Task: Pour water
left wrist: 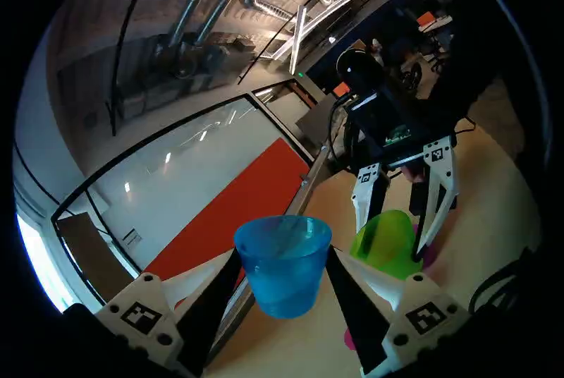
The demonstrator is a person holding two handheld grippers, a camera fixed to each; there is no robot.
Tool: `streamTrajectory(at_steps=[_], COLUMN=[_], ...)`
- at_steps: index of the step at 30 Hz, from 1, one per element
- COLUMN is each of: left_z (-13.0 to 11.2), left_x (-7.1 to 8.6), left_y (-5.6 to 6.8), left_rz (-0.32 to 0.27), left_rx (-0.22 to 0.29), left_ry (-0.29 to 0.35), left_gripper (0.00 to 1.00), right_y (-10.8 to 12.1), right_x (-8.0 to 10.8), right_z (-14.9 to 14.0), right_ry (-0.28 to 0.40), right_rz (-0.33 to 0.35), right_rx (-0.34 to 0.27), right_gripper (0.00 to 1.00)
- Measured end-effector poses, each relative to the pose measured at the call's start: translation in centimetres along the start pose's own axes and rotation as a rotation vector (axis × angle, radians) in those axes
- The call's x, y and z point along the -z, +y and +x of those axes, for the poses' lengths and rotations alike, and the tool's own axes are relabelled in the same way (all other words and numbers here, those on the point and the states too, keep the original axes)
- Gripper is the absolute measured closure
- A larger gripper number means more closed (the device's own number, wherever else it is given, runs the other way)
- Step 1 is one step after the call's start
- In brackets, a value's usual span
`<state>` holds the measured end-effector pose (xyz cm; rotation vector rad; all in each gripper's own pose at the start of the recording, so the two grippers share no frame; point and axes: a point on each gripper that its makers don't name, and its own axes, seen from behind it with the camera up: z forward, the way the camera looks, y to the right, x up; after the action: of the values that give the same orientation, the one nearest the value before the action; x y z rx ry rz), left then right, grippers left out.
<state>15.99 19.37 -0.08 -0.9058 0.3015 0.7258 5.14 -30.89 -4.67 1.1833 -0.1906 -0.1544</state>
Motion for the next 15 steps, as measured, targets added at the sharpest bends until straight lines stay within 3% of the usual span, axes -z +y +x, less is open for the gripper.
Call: streamTrajectory(at_steps=[15], left_z=[0.29], left_x=[-0.08], left_y=[0.08], left_rz=[0.003], left_rx=[-0.058], left_ry=[0.0], left_gripper=[0.17], right_y=[-0.08], right_x=[0.02], right_z=[0.04], right_ry=[-0.002], right_rz=[0.003], right_rx=[0.0], right_gripper=[0.1])
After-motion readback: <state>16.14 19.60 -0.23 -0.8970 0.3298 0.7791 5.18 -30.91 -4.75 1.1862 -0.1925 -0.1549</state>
